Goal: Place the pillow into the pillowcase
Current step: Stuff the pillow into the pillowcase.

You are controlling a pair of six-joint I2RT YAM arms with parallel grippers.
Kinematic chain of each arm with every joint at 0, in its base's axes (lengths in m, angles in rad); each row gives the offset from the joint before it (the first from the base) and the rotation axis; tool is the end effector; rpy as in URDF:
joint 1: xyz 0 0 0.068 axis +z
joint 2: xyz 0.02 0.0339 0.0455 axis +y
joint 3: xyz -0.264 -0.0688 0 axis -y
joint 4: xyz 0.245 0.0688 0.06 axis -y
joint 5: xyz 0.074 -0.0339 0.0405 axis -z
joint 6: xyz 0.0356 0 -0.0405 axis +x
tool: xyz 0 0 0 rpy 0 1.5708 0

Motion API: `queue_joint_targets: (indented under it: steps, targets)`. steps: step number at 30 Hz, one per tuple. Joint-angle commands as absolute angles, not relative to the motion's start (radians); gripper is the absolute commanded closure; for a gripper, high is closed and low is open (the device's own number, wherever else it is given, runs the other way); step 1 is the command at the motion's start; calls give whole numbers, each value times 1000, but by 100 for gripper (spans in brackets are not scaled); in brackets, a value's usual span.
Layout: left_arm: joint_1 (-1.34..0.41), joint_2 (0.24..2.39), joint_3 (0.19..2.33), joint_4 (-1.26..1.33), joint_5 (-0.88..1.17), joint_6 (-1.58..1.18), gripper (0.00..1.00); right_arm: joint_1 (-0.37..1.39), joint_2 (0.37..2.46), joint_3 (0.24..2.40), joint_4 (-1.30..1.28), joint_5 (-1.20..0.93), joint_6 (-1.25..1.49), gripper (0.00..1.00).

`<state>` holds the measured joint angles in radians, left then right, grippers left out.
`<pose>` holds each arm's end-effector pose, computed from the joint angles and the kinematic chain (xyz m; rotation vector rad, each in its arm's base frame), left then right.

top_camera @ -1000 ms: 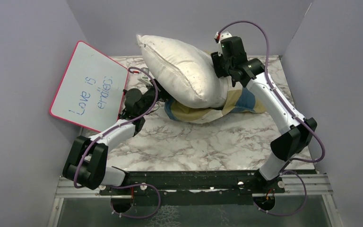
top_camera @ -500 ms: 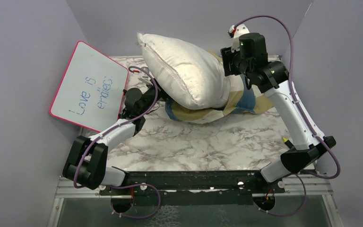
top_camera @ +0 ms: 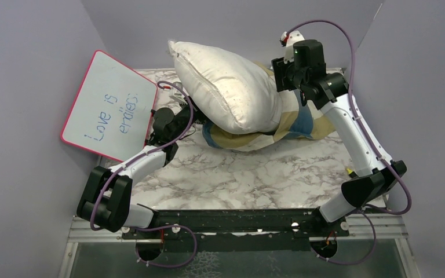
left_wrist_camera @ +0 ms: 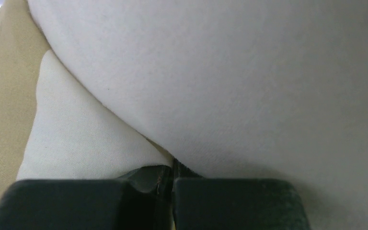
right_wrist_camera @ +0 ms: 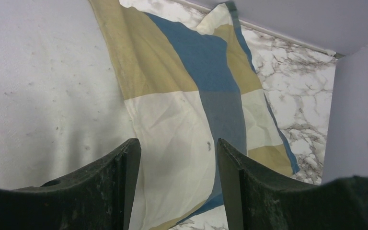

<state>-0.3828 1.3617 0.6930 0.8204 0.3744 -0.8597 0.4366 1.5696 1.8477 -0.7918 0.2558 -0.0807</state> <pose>0.2739 -0.1243 0.2831 -0.0333 1.5608 -1.2681 0.3058 0.1328 0.4492 -0.3775 2.0318 -0.0478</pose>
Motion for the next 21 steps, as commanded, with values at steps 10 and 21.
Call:
queue_joint_targets:
  steps: [10, 21]
  targets:
    - [-383, 1367, 754, 920, 399, -902, 100, 416, 1621, 1768, -679, 134, -70, 38]
    - [-385, 1367, 757, 920, 398, -904, 100, 416, 1617, 1762, -680, 224, -57, 51]
